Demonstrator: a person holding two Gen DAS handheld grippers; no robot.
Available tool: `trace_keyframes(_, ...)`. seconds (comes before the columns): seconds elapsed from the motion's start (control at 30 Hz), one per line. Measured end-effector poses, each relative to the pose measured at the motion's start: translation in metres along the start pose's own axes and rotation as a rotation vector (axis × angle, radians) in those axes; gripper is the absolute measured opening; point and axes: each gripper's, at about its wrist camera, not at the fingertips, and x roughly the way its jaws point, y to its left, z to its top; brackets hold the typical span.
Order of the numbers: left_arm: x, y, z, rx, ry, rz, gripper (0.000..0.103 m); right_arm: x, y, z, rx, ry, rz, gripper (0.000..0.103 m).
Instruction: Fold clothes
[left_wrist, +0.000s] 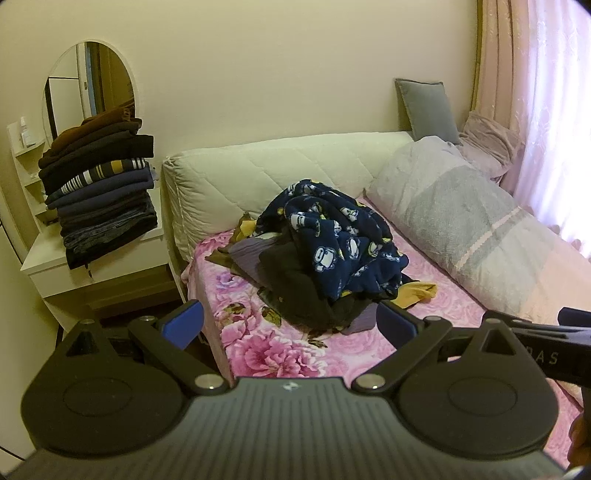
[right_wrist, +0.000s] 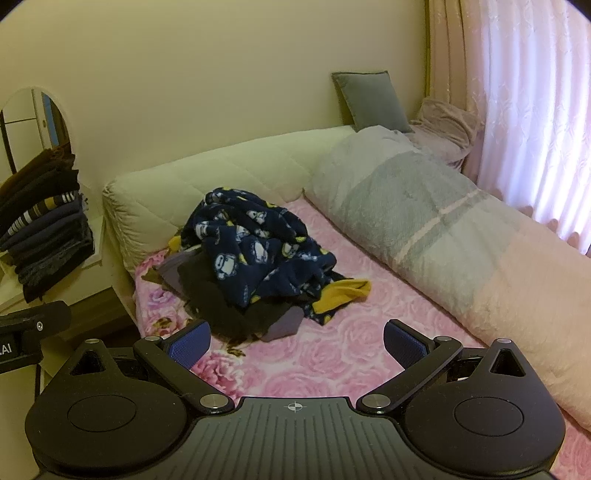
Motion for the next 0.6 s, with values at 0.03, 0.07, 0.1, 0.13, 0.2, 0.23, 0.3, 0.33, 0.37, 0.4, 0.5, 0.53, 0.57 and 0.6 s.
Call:
trace_keyframes(0.03,0.0,0.001,0.0,0.001,-0.001,0.002,0.099,0.0,-0.001,0.0,0.0,0.0,0.0,0.102)
trace_keyframes(0.07,0.0,0.002,-0.001,0.003,-0.002,0.004,0.099,0.0,-0.001,0.0,0.0,-0.001,0.0,0.102)
trace_keyframes(0.1,-0.001,0.004,-0.001,0.003,-0.003,0.006,0.099,0.0,-0.002,0.0,0.001,-0.001,0.0,0.102)
trace_keyframes(0.13,-0.001,0.003,-0.001,0.003,-0.002,0.008,0.099,0.001,-0.002,0.0,0.001,-0.001,0.0,0.102)
trace_keyframes(0.2,-0.004,-0.006,0.002,0.002,-0.001,0.01,0.099,0.001,-0.003,0.001,0.001,-0.002,0.0,0.102)
trace_keyframes(0.23,-0.004,-0.01,0.004,0.0,0.0,0.011,0.099,0.001,-0.004,0.001,0.001,-0.002,0.0,0.102)
trace_keyframes(0.3,-0.002,-0.015,0.011,0.0,0.001,0.012,0.099,0.002,-0.005,0.005,0.003,-0.001,0.0,0.102)
trace_keyframes(0.33,-0.002,-0.017,0.013,-0.001,0.002,0.014,0.099,0.001,-0.006,0.005,0.003,0.0,0.001,0.102)
trace_keyframes(0.37,-0.001,-0.015,0.013,0.001,0.002,0.013,0.099,-0.001,-0.006,0.004,0.002,0.001,0.001,0.102)
trace_keyframes(0.4,0.001,-0.013,0.011,0.005,0.003,0.008,0.099,-0.003,-0.006,0.004,0.004,0.005,0.001,0.102)
trace_keyframes(0.5,0.0,-0.012,0.01,0.004,0.004,0.007,0.099,0.0,-0.003,0.002,0.002,0.009,0.0,0.102)
trace_keyframes(0.53,0.0,-0.011,0.01,0.003,0.005,0.009,0.099,0.0,-0.003,0.002,0.001,0.009,0.002,0.102)
trace_keyframes(0.57,0.0,-0.011,0.011,0.001,0.006,0.01,0.099,0.0,-0.003,0.002,-0.001,0.009,0.003,0.102)
trace_keyframes(0.6,0.0,-0.011,0.011,0.0,0.007,0.011,0.099,-0.001,-0.003,0.002,-0.002,0.008,0.004,0.102)
